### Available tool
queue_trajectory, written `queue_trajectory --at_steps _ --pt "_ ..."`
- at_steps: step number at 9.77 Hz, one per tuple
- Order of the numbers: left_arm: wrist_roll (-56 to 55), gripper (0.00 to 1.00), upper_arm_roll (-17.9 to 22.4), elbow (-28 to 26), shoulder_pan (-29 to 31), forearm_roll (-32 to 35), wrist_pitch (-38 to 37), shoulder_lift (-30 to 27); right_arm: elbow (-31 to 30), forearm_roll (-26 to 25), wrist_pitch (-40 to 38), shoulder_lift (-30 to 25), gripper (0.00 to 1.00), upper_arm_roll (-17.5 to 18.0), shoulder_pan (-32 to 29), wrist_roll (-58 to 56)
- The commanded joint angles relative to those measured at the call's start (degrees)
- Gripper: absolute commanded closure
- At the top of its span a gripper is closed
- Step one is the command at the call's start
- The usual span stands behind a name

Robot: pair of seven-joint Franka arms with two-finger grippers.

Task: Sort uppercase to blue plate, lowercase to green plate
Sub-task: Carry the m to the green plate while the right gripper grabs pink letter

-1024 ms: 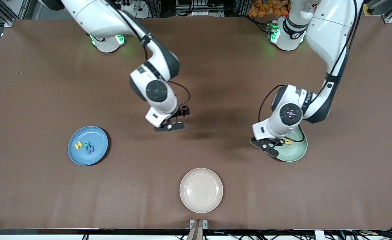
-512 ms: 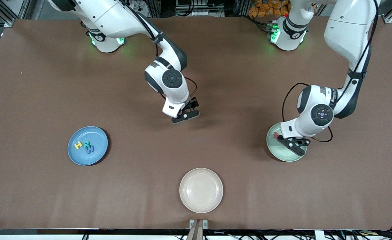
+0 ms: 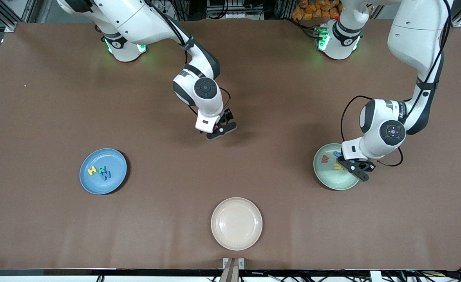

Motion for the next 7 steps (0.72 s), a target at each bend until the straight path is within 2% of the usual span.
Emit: queue_trajectory --at_steps 1,4,7 --pt "1.7 0.0 0.1 -0.9 -0.2 -3.6 1.2 -0.7 -1.3 -1.6 1.8 0.0 0.0 -0.5 0.3 -0.2" --pt "1.5 0.0 0.4 -0.4 -0.4 -5.0 1.2 -1.5 -1.2 -2.7 3.1 1.3 0.0 -1.4 0.8 -0.2" --pt "-0.4 0.0 2.8 1.0 -1.2 -14.6 1.1 -3.0 -1.3 -2.7 3.1 1.6 0.0 -1.5 0.9 -0.1"
